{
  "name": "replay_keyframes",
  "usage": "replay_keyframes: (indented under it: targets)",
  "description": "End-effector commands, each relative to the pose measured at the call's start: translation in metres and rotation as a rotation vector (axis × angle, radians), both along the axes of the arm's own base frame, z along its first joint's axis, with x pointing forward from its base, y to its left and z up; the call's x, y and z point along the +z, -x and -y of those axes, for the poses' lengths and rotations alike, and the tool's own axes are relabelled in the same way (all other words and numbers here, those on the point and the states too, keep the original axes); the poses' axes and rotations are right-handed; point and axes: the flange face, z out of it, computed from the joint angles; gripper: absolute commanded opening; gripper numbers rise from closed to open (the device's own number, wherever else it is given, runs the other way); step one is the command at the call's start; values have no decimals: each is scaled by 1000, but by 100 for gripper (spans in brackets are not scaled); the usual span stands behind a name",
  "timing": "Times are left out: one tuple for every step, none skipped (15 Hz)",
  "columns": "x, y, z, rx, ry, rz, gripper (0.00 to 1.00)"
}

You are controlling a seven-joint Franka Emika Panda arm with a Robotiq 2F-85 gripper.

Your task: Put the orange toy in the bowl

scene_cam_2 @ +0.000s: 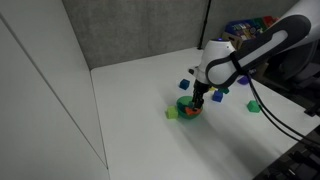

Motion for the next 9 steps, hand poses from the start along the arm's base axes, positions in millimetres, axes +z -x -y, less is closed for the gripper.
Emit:
replay_keyframes:
  targets:
    - [14, -6, 8, 4, -29, 48, 100]
    - [21, -7, 12, -6, -31, 52, 100]
    - [29, -8, 16, -16, -22, 58, 100]
    - [36, -9, 22, -30, -14, 65, 100]
    - [46, -9, 30, -47, -2, 68, 100]
    - [55, -9, 37, -65, 10, 78, 100]
    - [63, -10, 44, -84, 21, 87, 100]
    - [73, -9, 52, -106, 36, 96, 100]
    - [82, -8, 62, -141, 55, 106, 100]
